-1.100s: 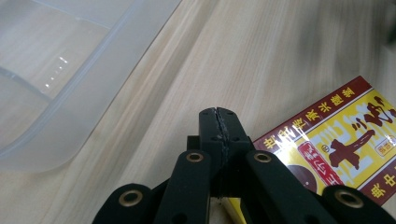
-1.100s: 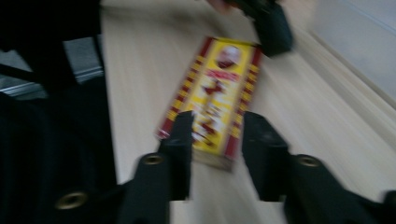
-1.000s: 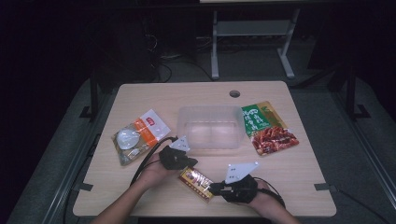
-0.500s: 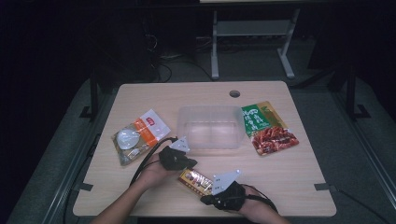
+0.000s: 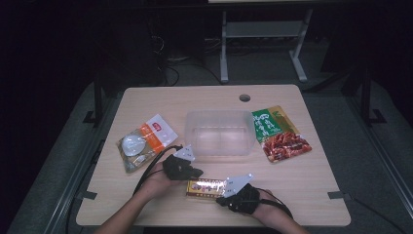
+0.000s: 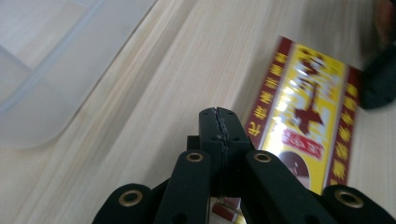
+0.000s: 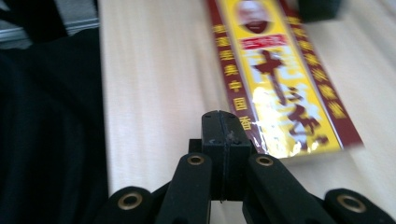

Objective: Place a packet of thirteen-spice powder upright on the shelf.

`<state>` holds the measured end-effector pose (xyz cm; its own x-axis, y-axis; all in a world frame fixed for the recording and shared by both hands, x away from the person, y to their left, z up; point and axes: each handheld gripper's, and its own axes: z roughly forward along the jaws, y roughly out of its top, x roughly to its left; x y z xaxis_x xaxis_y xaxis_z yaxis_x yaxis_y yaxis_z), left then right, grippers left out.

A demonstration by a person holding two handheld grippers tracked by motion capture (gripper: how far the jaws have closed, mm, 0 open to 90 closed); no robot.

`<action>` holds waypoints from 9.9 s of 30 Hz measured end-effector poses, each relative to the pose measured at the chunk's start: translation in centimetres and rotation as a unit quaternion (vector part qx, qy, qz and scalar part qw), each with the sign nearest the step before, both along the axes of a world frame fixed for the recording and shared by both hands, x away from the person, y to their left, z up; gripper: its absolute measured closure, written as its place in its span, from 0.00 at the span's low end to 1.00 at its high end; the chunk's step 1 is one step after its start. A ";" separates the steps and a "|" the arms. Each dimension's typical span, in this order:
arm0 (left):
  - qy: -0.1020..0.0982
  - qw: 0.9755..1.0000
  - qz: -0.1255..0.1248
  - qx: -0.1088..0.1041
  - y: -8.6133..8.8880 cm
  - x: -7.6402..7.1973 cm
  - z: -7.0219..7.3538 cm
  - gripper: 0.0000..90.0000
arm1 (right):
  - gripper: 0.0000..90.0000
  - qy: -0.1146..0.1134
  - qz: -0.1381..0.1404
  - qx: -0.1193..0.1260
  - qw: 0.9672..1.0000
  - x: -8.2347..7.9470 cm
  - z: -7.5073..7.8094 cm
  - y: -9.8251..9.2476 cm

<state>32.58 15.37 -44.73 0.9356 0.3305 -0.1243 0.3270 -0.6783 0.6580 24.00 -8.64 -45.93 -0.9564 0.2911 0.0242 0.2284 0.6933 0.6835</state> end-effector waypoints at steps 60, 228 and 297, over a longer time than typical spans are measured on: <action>-0.006 0.996 0.072 0.055 -1.0 -6.3 -1.0 0.32 | 0.41 0.012 -0.184 0.025 0.982 3.2 0.8 -9.9; 0.002 0.995 0.025 -0.095 7.4 -4.6 1.8 0.16 | 0.35 -0.012 0.006 0.087 0.996 8.8 8.0 -5.5; -0.011 0.996 0.010 -0.091 7.3 -5.0 1.3 0.16 | 0.35 -0.056 0.011 0.029 0.998 21.0 10.0 1.0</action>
<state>27.53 22.71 -43.44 0.9323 0.3228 -0.1629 0.3229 -0.5404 0.7770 45.02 -7.63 -35.93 -0.9603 0.2710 -0.0666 0.1335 0.6558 0.7431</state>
